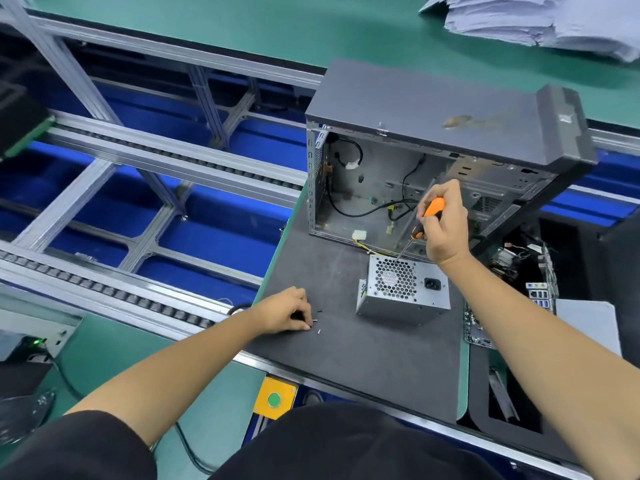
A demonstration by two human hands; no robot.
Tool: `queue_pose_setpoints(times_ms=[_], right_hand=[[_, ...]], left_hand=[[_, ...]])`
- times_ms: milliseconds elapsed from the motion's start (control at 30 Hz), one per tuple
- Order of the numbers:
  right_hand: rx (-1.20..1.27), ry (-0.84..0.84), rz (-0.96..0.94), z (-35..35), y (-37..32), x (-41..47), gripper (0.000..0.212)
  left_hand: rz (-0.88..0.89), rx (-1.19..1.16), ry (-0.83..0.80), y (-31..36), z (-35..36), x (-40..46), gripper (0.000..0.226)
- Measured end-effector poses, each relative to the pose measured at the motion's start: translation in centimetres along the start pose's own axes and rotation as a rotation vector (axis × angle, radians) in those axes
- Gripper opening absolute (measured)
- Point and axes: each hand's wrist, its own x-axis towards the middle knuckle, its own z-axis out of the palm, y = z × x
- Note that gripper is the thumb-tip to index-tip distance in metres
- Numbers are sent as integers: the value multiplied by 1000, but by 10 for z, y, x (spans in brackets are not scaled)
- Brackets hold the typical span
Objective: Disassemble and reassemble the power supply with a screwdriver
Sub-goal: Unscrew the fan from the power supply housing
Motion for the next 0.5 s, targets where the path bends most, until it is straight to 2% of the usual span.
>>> queue_pose_setpoints(times_ms=[233, 367, 500], right_hand=[[3, -9, 14, 1, -2, 2, 37], [-12, -9, 20, 0, -1, 1, 28], [-23, -10, 20, 0, -1, 0, 25]], left_hand=[[-62, -80, 64, -3, 2, -1, 11], [-90, -116, 105, -4, 4, -1, 3], [-134, -193, 230, -6, 5, -2, 5]])
